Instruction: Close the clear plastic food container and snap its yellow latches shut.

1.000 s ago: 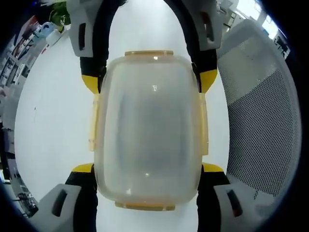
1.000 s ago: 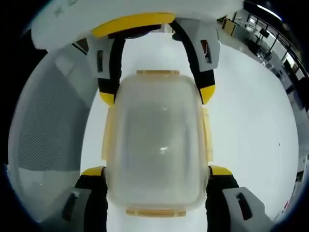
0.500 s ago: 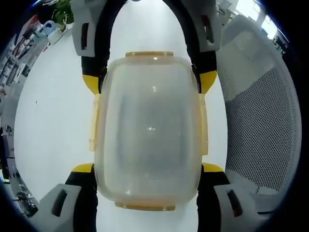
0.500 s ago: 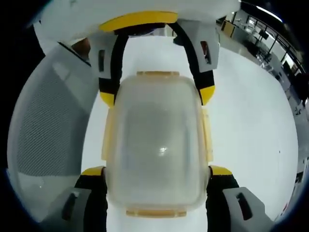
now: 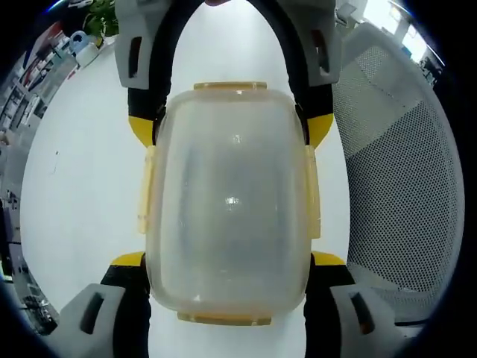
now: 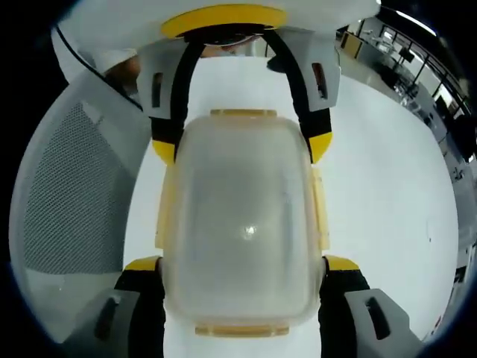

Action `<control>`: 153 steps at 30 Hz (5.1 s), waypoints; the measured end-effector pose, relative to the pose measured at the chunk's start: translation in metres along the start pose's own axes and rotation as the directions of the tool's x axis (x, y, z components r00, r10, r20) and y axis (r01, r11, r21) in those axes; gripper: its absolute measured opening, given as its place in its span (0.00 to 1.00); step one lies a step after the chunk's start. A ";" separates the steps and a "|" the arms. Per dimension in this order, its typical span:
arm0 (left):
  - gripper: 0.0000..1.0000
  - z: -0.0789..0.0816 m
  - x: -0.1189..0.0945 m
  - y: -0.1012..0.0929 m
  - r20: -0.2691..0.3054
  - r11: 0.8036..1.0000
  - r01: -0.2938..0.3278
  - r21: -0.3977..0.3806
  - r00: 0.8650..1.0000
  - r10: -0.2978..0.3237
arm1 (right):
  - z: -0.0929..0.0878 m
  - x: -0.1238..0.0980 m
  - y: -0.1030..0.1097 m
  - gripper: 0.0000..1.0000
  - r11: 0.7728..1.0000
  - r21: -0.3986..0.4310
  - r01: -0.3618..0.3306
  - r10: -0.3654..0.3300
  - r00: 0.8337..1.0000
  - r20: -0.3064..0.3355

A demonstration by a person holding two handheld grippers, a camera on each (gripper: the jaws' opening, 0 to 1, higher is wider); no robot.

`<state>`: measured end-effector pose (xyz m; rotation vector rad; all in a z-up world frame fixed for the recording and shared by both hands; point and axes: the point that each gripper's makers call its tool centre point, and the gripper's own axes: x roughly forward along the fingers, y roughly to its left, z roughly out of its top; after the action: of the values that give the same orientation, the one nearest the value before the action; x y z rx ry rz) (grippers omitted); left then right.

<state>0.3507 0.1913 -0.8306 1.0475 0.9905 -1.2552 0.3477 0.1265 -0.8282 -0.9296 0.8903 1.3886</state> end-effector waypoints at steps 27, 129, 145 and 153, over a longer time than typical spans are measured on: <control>0.88 0.000 0.001 0.000 0.025 0.999 0.040 -0.012 0.999 -0.040 | 0.001 0.003 0.000 0.88 1.000 0.002 0.006 -0.006 1.000 -0.005; 0.90 -0.009 0.007 0.089 0.034 0.998 0.058 0.014 0.998 -0.059 | 0.010 0.010 -0.087 0.91 0.998 0.063 0.011 -0.011 1.000 0.010; 0.98 -0.010 0.005 0.087 0.022 0.997 0.076 0.019 0.997 -0.076 | 0.010 0.007 -0.087 0.96 0.999 0.050 0.009 -0.010 1.000 0.014; 0.99 -0.005 0.002 0.087 0.040 0.998 0.056 0.033 0.998 -0.057 | 0.017 0.009 -0.086 1.00 0.999 0.021 0.032 -0.032 0.999 0.027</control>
<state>0.4381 0.1979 -0.8288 1.0205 0.9769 -1.3377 0.4334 0.1483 -0.8286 -0.9036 0.8635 1.3597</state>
